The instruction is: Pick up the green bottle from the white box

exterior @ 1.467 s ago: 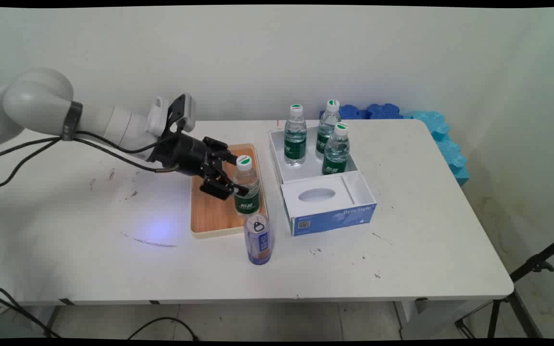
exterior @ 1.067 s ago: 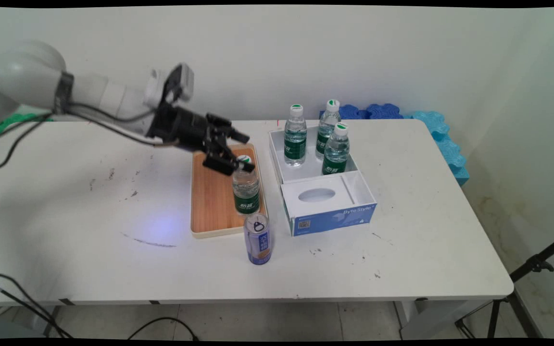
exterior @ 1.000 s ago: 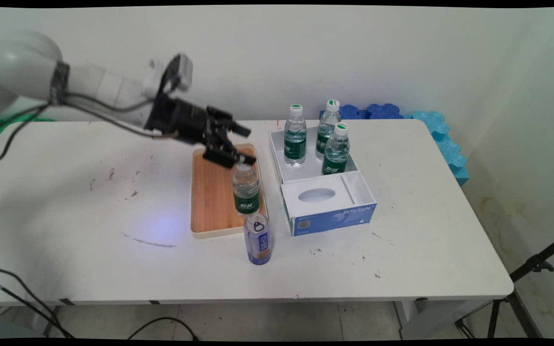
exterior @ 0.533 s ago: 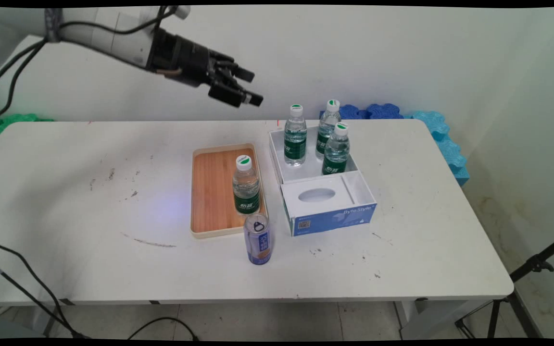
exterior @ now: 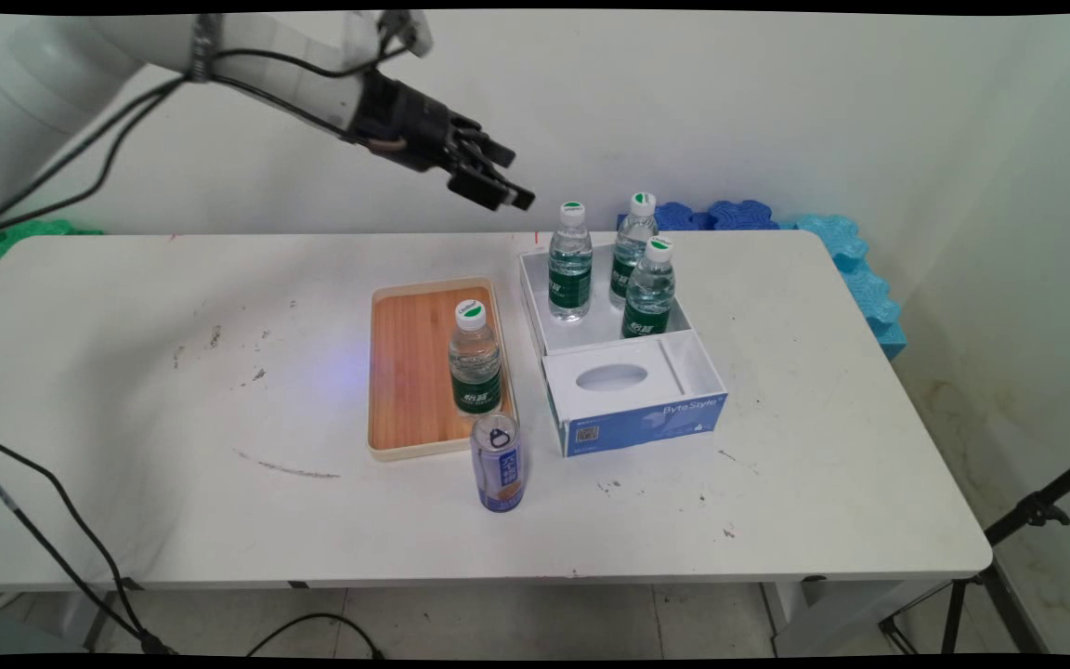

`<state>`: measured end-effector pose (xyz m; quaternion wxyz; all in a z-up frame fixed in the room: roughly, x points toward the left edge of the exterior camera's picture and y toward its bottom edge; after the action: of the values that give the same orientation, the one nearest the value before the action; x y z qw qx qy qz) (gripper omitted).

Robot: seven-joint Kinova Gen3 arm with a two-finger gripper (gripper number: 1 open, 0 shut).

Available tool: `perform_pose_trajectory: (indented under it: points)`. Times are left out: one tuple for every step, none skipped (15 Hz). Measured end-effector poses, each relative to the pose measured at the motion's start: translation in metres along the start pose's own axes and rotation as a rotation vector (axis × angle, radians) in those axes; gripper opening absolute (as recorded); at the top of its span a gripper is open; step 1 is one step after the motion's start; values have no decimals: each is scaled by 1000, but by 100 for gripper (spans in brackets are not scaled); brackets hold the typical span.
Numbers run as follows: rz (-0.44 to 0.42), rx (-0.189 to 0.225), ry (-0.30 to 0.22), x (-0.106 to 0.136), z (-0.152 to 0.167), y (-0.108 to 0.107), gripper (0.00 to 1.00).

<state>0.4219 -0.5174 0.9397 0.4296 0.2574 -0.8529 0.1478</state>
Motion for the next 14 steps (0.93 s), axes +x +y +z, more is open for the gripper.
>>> perform_pose_trajectory:
  points:
    - [-10,-1,-15,-2,11,-2,100]
    - [-20,-2,-28,-3,20,-4,100]
    - [-32,-4,-43,-5,30,-5,100]
    - [-41,-7,-54,-7,39,-6,100]
    - [-47,-9,-61,-8,44,-6,100]
    - [-54,-12,-69,-9,52,-7,100]
    - [-61,-14,-78,-11,63,-8,100]
    - [-65,-14,-83,-12,70,-10,100]
    - [-65,-14,-86,-12,75,-11,100]
    - [-67,-13,-89,-13,81,-13,100]
    - [-68,-13,-91,-13,87,-14,100]
    - [-68,-13,-93,-14,94,-16,100]
    - [-68,-13,-94,-14,100,-17,100]
    - [-67,-14,-95,-15,106,-18,100]
